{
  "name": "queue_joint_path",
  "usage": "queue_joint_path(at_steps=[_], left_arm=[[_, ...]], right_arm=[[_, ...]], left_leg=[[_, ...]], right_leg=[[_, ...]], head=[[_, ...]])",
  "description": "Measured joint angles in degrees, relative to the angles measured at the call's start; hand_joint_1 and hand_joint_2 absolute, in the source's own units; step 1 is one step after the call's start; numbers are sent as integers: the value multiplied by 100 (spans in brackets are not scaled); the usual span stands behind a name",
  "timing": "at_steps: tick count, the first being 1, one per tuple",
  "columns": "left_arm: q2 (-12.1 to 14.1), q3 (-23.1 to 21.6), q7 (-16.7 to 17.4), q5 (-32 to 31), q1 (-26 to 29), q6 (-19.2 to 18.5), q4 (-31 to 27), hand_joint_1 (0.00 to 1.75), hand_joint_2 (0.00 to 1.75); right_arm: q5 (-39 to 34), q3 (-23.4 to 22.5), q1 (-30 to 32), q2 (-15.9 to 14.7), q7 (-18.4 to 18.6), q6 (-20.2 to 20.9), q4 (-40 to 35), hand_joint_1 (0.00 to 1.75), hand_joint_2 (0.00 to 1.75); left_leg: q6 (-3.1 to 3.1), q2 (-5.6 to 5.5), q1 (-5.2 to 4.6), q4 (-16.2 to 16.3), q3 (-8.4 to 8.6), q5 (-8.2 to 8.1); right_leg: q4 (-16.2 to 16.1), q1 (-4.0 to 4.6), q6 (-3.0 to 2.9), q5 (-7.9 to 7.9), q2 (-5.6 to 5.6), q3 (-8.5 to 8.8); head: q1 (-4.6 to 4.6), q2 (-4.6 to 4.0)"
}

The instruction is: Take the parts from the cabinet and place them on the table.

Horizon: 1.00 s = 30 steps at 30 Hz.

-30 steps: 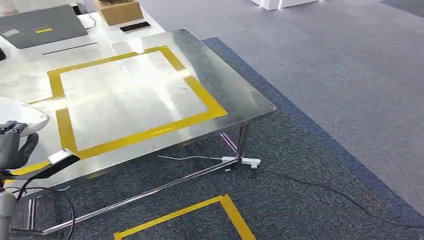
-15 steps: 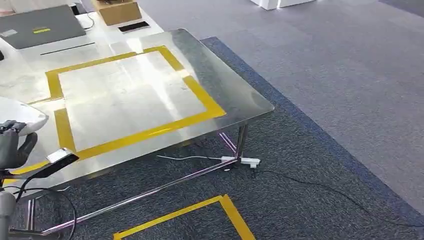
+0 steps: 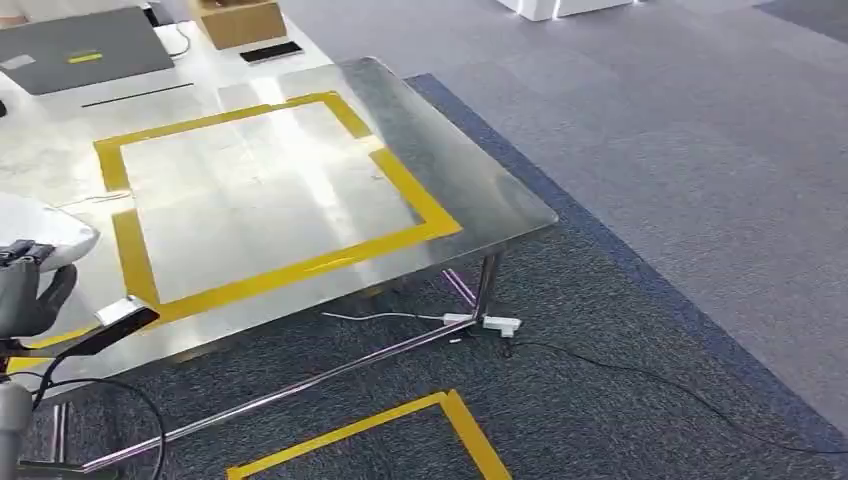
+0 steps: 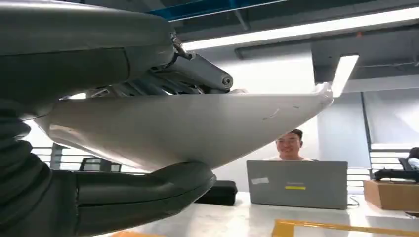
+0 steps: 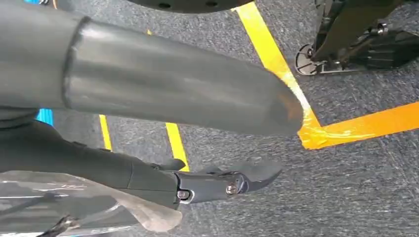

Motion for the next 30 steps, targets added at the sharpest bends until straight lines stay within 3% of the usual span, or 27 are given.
queue_joint_path(at_steps=[1, 4, 5, 6, 7, 8, 9, 10, 11, 14, 15, 16, 17, 19, 20, 21, 22, 23, 24, 25, 26, 30], left_arm=[[0, 0, 2, 0, -6, 0, -2, 175, 175], [7, 0, 9, -18, 21, -13, -2, 175, 175], [7, -2, 9, -24, 22, -20, -2, 175, 175], [7, -4, 9, -24, 23, -29, -2, 175, 175], [9, -7, 9, -24, 22, -48, -2, 175, 175], [11, -7, 11, -24, 18, -63, -2, 175, 175], [11, -7, 11, -24, 13, -77, -2, 175, 175], [15, -7, 13, -26, 9, -88, -4, 175, 175], [28, -7, 24, -33, -2, -101, -11, 175, 175], [44, -13, 26, -37, 0, -105, -15, 175, 175], [59, -9, 26, -35, 10, -105, -15, 175, 175], [83, -7, 29, -35, -10, -105, -15, 175, 175], [83, -9, 31, -35, -46, -107, -15, 175, 175], [74, -26, 31, -35, -46, -116, -15, 175, 175], [74, -31, 29, -37, -38, -129, -13, 175, 175], [74, -33, 31, -39, -35, -147, -13, 175, 175], [74, -35, 33, -42, -35, -153, -13, 175, 175], [76, -37, 33, -42, -36, -157, -13, 175, 175], [81, -39, 35, -42, -36, -160, -13, 175, 175], [87, -39, 37, -42, -42, -162, -13, 175, 175], [87, -46, 37, -44, -66, -166, -13, 175, 175], [87, -52, 44, -48, -84, -181, -13, 175, 175]], right_arm=[[0, 2, -3, 0, 7, 0, 0, 0, 0], [-2, 0, -12, 0, 37, 0, 0, 0, 0], [-2, 0, -5, 0, 42, 0, 0, 0, 0], [-2, 0, 4, 0, 48, 0, 0, 0, 0], [-2, 0, 4, 0, 48, 0, 0, 0, 0], [-2, 0, 3, 0, 46, 2, 0, 0, 0], [-2, 0, 2, 0, 46, 4, 0, 0, 0], [-2, 0, -1, 0, 46, 15, 2, 0, 0], [0, 2, 1, 2, 44, 24, 2, 0, 0], [0, 0, 4, 0, 46, 31, 4, 0, 0], [-2, -2, 5, 0, 44, 31, 4, 0, 0], [0, -2, 3, -2, 41, 26, 4, 0, 0], [0, -2, 6, -2, 37, 26, 4, 0, 0], [0, 0, 22, -2, 37, 37, 4, 0, 0], [-2, -2, 25, -2, 39, 35, 4, 0, 0], [0, 0, 30, -2, 48, 37, 4, 0, 0], [0, -2, 31, -2, 48, 37, 4, 0, 0], [0, 0, 26, 0, 48, 37, 4, 0, 0], [-2, -2, 20, 0, 48, 37, 4, 0, 0], [0, 0, 21, 0, 48, 37, 4, 0, 0], [-2, 0, 15, 0, 48, 37, 4, 0, 0], [-2, -2, 15, 0, 65, 39, 4, 0, 0]], left_leg=[[28, -2, 4, -21, 21, 11], [43, -11, 2, -18, 11, -3], [40, -29, 4, -16, 12, -5], [34, -57, 10, -15, 17, -9], [16, -95, 19, -6, 19, -18], [-11, -138, 31, 13, 23, -33], [-51, -180, 46, 54, 20, -59], [-104, -206, 36, 85, -11, -83], [-143, -241, 24, 148, -44, -92], [-234, -379, 52, 89, -53, -42], [-250, -238, 51, 126, -74, -81], [-277, 132, 10, 278, -126, -168], [-300, 294, 15, 632, -290, -366], [-314, 352, 22, 1560, -726, -765], [-314, 352, 21, 1895, -898, -851], [-306, 352, 21, 1910, -918, -772], [-285, 356, 20, 1671, -800, -569], [-251, 376, 12, 1209, -575, -297], [-207, 473, -6, 677, -307, -41], [-159, 749, -55, 299, -123, 12], [-142, 842, -127, 211, -81, -58], [-59, 571, -105, 140, -104, -53]], right_leg=[[199, 21, -3, -155, -48, -84], [1507, 13, 21, -759, -75, -744], [1734, 11, 34, -782, -75, -871], [1652, 0, 44, -653, -75, -852], [1336, -12, 53, -425, -73, -716], [801, -31, 59, -133, -58, -456], [231, -64, 74, 121, 56, -169], [50, -77, 80, -24, 309, -53], [21, -66, 7, 27, 234, -22], [47, -33, -93, 38, 85, -5], [12, -69, -141, 55, 13, 11], [12, -57, -181, 46, -42, 27], [12, -40, -213, 32, -116, 38], [13, -22, -242, 7, -262, 51], [16, -15, -249, -1, -333, 53], [16, -8, -251, -15, -405, 68], [16, -1, -249, -32, -474, 87], [16, 5, -243, -52, -533, 119], [15, 10, -238, -76, -588, 156], [12, 18, -220, -100, -627, 177], [26, 71, -181, -122, -676, 168], [-31, 81, -59, -162, -939, 246]], head=[[13, 0], [26, 0], [39, 0], [28, 0], [33, 0], [28, 0], [35, 0], [39, 0], [30, 0], [33, 0], [31, 0], [-13, 0], [-28, 0], [-28, 0], [-31, 0], [-28, 0], [-28, 0], [-29, 0], [-26, 0], [-28, 0], [-26, 0], [-14, 0]])
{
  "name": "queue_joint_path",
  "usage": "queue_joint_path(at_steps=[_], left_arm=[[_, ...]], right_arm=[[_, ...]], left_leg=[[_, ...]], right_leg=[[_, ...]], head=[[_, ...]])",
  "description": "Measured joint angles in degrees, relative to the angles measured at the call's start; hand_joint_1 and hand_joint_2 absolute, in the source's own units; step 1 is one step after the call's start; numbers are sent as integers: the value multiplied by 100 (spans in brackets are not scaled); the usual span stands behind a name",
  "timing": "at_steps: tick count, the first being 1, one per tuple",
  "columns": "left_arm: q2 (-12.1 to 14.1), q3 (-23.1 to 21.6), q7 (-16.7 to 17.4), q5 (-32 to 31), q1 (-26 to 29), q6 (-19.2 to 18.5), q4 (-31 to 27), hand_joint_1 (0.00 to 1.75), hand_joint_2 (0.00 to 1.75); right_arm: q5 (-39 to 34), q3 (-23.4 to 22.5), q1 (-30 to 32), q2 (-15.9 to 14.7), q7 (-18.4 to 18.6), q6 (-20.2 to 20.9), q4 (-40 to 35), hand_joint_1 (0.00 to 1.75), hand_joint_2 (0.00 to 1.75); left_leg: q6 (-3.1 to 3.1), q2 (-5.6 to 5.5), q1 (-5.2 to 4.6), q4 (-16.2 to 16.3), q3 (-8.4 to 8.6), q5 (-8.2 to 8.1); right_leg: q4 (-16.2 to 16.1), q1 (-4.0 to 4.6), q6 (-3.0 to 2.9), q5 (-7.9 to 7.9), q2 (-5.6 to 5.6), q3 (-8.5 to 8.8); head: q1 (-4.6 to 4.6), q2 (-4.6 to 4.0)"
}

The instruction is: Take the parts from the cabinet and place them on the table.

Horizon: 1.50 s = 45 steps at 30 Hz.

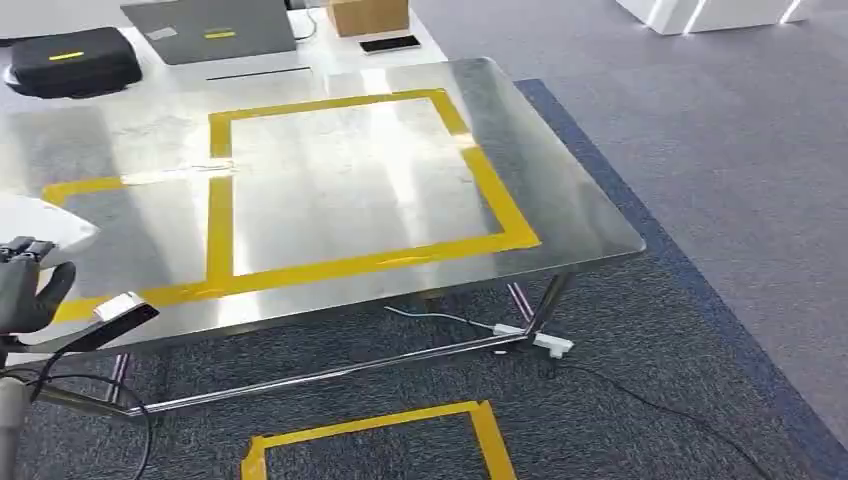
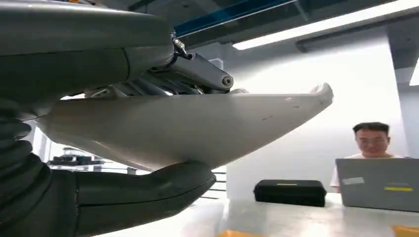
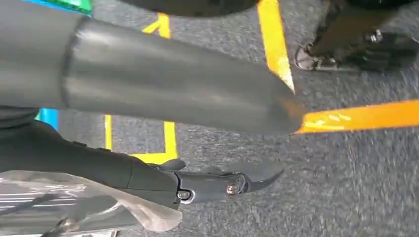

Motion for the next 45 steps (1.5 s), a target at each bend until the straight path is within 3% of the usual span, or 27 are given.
queue_joint_path(at_steps=[2, 4, 5, 6, 7, 8, 10, 11, 12, 14, 16, 23, 27, 33, 45], left_arm=[[-2, -2, 0, -11, -36, -13, 2, 175, 175], [-20, -39, 0, -18, -61, -24, 15, 175, 175], [-20, -55, 0, -20, -61, -26, 22, 175, 175], [-26, -72, 0, -28, -60, -26, 39, 175, 175], [-28, -94, 0, -50, -58, -26, 57, 175, 175], [-28, -118, -2, -66, -56, -2, 66, 175, 175], [-24, -199, -68, -90, -55, 153, 68, 175, 175], [-9, -254, -72, -98, -56, 274, 74, 175, 175], [37, -319, -70, -101, -58, 389, 83, 175, 175], [127, -446, -63, -114, -49, 494, 96, 175, 175], [161, -509, -31, -116, -47, 518, 118, 175, 175], [435, -927, -142, -118, -170, 791, 313, 175, 175], [516, -1121, -173, -118, -328, 800, 463, 175, 175], [566, -1366, -280, -118, -607, 769, 711, 175, 175], [846, -2026, -35, -118, -1767, 632, 1925, 175, 175]], right_arm=[[0, 2, -25, 0, 3, -2, 0, 0, 0], [0, 2, -17, 0, 35, 0, 0, 0, 0], [0, 2, -6, 0, 38, 0, 0, 0, 0], [-2, 2, 7, 0, 46, -9, 0, 0, 0], [-4, 2, 15, -2, 48, -15, 0, 0, 0], [-7, 0, 15, -2, 53, -22, 0, 0, 0], [-4, 0, 10, -7, 84, -37, 0, 0, 0], [-2, 0, -1, -9, 103, -35, 0, 0, 0], [2, 2, -14, -9, 116, -37, 0, 0, 0], [7, 2, -9, -9, 121, -24, 0, 0, 0], [9, 0, -3, -11, 121, -13, 0, 0, 0], [162, 22, -12, -9, 136, 122, 2, 0, 0], [195, 42, -13, -9, 151, 129, 2, 0, 0], [280, 103, -15, -9, 167, 201, 2, 0, 0], [361, 179, -20, -9, 127, 223, 11, 0, 0]], left_leg=[[47, -87, 47, -50, 35, 21], [91, -153, 49, -48, 25, 23], [104, -201, 43, -47, 25, 16], [105, -248, 38, -44, 27, 15], [104, -295, 38, -41, 34, 14], [100, -329, 39, -35, 38, 11], [65, -382, 43, -16, 49, -12], [41, -391, 11, 5, 34, -25], [18, -409, 9, 25, 5, -23], [83, -405, 10, 31, 6, -19], [82, -398, 12, 4, 25, -15], [-9, -398, 18, -56, 46, 10], [-41, -396, 20, -59, 46, 9], [-41, -403, 15, -47, 38, 9], [-39, -400, 7, -33, 35, 10]], right_leg=[[343, -47, 29, -255, 617, -195], [1230, -48, 37, -625, 778, -661], [1617, -47, 43, -725, 793, -889], [1821, -48, 48, -716, 795, -1039], [1701, -48, 46, -525, 796, -1047], [1358, -48, 40, -258, 796, -928], [326, -53, -1, 297, 829, -494], [143, -46, -18, 213, 880, -403], [73, -57, -39, 230, 873, -348], [50, -55, -16, 259, 881, -343], [51, -47, -24, 258, 892, -341], [55, -41, -59, 245, 888, -344], [57, -39, -71, 244, 892, -342], [53, -52, -71, 244, 880, -339], [52, -58, -59, 254, 884, -335]], head=[[18, 0], [46, 0], [40, 0], [46, 0], [46, 0], [48, 0], [51, 0], [44, 0], [31, 0], [40, 0], [37, 0], [35, 0], [37, 0], [40, 0], [42, 0]])
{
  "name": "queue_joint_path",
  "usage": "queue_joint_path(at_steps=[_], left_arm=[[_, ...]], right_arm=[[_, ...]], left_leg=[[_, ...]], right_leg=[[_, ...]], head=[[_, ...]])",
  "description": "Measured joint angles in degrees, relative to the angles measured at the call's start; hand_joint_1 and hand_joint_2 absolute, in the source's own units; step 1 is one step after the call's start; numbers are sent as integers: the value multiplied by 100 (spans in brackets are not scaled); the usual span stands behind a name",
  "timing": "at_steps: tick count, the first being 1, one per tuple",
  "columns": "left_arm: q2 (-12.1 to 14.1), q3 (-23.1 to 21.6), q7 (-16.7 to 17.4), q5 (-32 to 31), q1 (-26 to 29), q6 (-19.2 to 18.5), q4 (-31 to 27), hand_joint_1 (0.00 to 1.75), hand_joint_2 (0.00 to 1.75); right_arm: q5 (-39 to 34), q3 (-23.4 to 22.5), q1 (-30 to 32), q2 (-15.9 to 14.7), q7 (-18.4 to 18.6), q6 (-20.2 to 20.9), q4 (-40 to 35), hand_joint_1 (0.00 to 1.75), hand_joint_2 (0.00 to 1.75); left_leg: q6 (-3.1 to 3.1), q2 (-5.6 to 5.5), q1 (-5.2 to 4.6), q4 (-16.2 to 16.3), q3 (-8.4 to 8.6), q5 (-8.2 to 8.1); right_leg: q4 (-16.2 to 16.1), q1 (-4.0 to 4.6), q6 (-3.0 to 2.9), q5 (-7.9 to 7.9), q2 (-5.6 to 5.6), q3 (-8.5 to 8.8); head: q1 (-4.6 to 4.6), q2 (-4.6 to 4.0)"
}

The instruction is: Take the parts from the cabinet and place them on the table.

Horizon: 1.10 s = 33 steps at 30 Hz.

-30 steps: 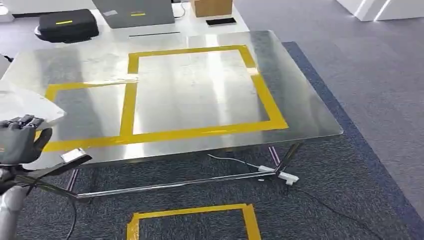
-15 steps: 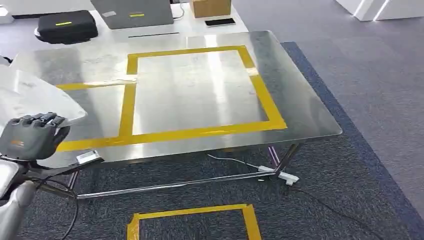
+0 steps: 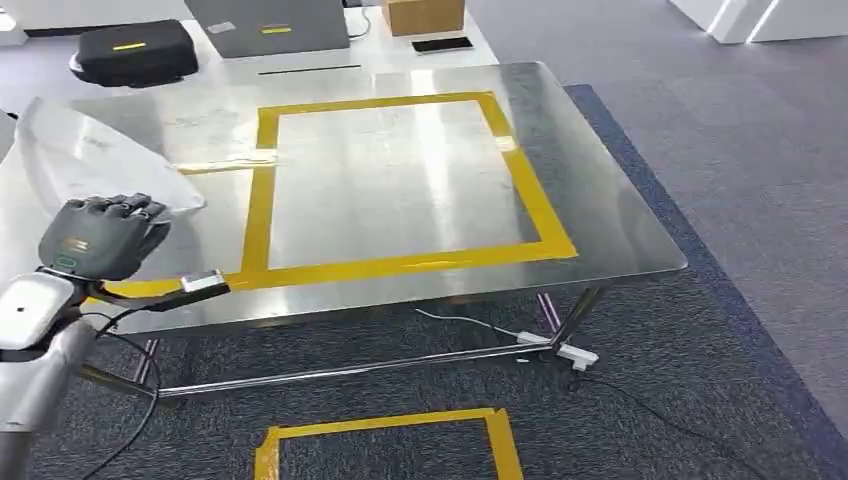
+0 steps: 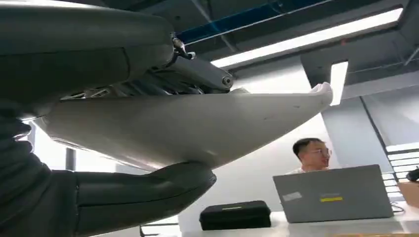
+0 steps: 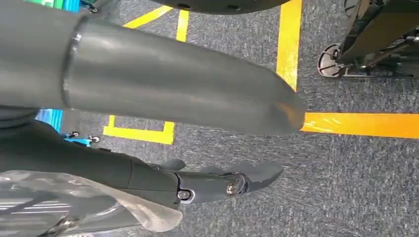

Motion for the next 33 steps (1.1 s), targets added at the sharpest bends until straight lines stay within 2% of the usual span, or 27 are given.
queue_joint_path(at_steps=[8, 13, 16, 22, 27, 33], left_arm=[[153, -192, 151, 0, -636, -50, 1126, 175, 175], [208, -230, 92, 0, -883, -133, 1743, 175, 175], [225, -254, 0, 0, -953, -169, 1975, 175, 175], [315, -254, -439, 313, -1084, -663, 2489, 175, 175], [446, -254, -607, 513, -1085, -645, 2785, 175, 175], [503, -258, -636, 680, -955, -573, 2823, 175, 175]], right_arm=[[-22, -2, 7, 2, 52, 0, 4, 0, 0], [-48, -2, 7, 0, 68, 0, 9, 0, 0], [-48, -2, 8, 0, 68, 0, 11, 0, 0], [-55, -4, 10, 0, 55, -7, 13, 0, 0], [-57, -7, 20, 0, 44, -7, 13, 0, 0], [-50, -7, 21, 0, 48, -4, 13, 0, 0]], left_leg=[[0, 2, 0, 0, 0, 0], [0, 2, 0, -1, -2, 0], [0, 2, 0, -1, -2, 0], [0, 5, 0, -1, -2, 0], [0, 4, 0, -1, -3, 0], [0, 4, 0, -2, -5, 0]], right_leg=[[0, 2, -2, 2, 5, -2], [0, 1, -2, 1, 4, -2], [0, 1, -2, 1, 5, -2], [0, 1, -2, 1, 11, -2], [0, 2, -2, 1, 8, -3], [0, 1, -2, 1, 9, -3]], head=[[-4, 0], [-2, 0], [-2, 0], [-2, 0], [-4, 0], [0, 0]])
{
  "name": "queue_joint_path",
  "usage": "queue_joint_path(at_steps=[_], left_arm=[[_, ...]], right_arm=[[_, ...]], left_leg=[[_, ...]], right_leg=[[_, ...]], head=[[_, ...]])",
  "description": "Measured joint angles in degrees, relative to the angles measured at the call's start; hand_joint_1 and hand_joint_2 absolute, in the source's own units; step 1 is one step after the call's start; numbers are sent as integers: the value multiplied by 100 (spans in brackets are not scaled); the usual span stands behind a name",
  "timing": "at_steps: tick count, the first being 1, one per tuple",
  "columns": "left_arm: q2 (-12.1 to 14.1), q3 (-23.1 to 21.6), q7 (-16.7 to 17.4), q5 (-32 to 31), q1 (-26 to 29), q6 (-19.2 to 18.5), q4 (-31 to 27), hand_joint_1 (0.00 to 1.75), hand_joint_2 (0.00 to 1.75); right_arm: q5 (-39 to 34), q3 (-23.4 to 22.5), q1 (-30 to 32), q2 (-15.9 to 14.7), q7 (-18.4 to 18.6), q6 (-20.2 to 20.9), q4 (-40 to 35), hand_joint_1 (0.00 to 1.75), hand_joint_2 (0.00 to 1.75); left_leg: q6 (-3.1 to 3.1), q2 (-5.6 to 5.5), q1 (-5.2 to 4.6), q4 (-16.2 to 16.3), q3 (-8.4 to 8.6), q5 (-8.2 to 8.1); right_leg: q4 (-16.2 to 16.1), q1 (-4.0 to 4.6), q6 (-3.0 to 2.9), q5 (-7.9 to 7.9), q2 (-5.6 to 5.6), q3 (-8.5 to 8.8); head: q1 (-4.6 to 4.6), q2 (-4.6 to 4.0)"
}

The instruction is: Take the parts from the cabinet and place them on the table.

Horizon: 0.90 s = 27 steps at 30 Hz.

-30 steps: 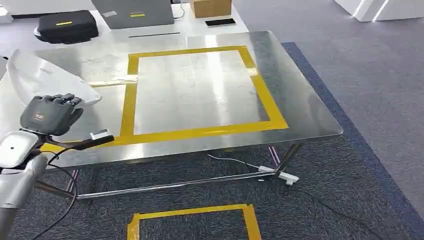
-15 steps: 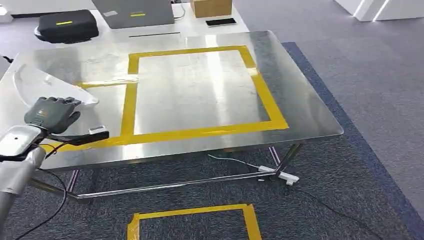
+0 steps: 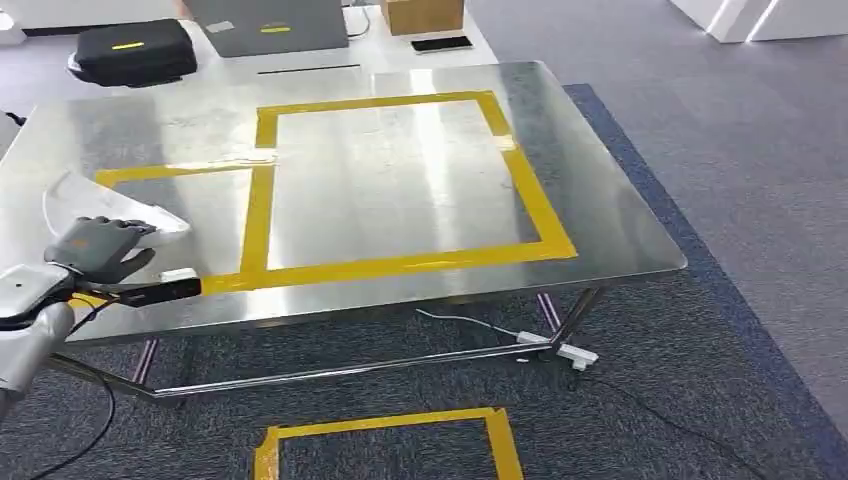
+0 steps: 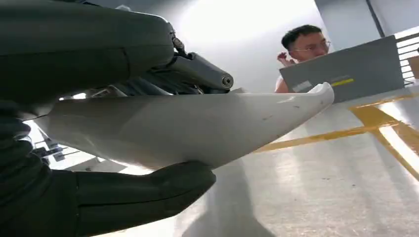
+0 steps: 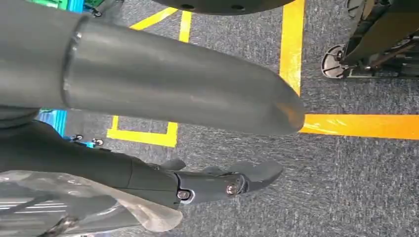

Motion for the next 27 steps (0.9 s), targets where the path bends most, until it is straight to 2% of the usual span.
queue_joint_path(at_steps=[15, 21, 27], left_arm=[[96, 4, -42, 105, 205, 166, -22, 175, 175], [127, 46, -264, 173, 423, 465, -325, 175, 175], [129, 120, -339, 203, 614, 542, -623, 175, 175]], right_arm=[[18, 0, 6, 0, -7, 11, 0, 0, 0], [87, 4, 7, 0, -7, 17, 0, 0, 0], [103, 7, 7, 0, -9, 28, 0, 0, 0]], left_leg=[[0, 0, 0, 1, 1, 0], [0, 0, 0, 0, 0, 0], [0, 0, 0, 0, 0, 0]], right_leg=[[0, 0, 0, 0, -1, 1], [0, 0, 0, 0, -1, 0], [0, 0, 0, 0, -2, 0]], head=[[-2, 0], [-2, 0], [0, 0]])
